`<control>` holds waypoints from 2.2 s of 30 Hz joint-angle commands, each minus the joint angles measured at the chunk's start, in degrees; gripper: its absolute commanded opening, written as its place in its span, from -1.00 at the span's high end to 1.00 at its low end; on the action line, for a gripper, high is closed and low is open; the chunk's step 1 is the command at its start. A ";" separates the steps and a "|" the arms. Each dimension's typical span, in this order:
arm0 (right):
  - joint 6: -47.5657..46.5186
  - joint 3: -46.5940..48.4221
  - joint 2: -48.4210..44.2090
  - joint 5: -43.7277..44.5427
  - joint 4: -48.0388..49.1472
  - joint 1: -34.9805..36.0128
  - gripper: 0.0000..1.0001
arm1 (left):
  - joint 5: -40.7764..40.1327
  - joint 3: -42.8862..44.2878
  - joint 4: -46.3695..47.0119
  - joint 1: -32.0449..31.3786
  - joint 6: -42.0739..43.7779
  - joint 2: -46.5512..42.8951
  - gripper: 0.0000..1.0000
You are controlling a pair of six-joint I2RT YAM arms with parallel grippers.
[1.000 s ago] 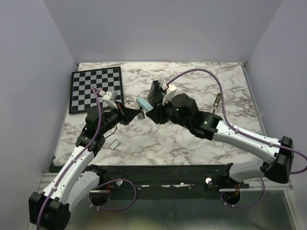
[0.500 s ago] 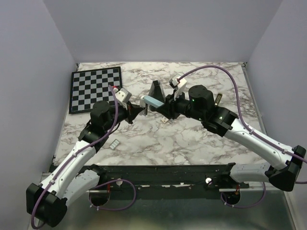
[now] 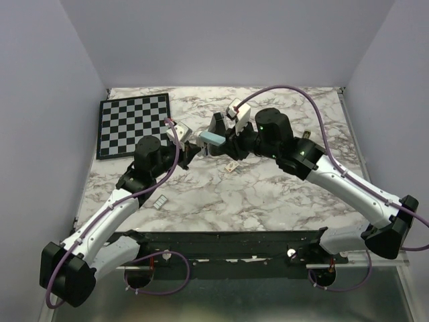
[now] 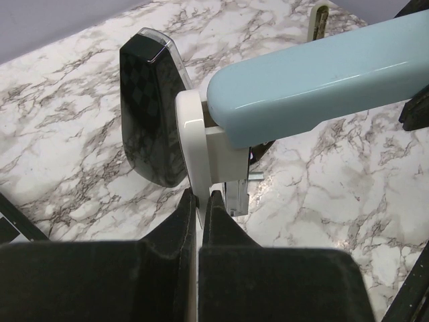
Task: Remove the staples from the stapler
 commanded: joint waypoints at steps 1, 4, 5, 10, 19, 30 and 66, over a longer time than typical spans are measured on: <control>-5.49 5.80 -0.18 4.69 6.68 -2.26 0.91 | -0.63 -1.23 -9.94 -0.35 5.17 2.34 1.00; -6.28 6.59 0.26 4.95 6.94 -2.34 0.91 | -1.51 -0.53 -11.08 -0.44 5.53 3.40 1.00; -6.80 6.86 0.61 4.78 6.94 -2.43 0.91 | -2.38 -0.35 -11.52 -0.53 5.70 3.75 1.00; -7.25 8.35 2.01 2.95 7.03 -2.43 0.91 | -5.47 0.44 -13.02 -1.58 7.46 5.33 1.00; -7.07 11.51 3.24 2.76 7.91 -2.35 0.88 | -9.42 0.27 -13.98 -2.11 8.52 6.04 1.00; -3.38 11.69 4.12 1.26 12.22 -2.43 0.65 | -11.36 0.62 -14.87 -2.28 8.78 7.97 1.00; 17.35 -28.64 -13.02 -2.25 32.42 -2.00 -0.31 | 11.40 0.62 -6.25 6.59 -48.34 5.69 1.00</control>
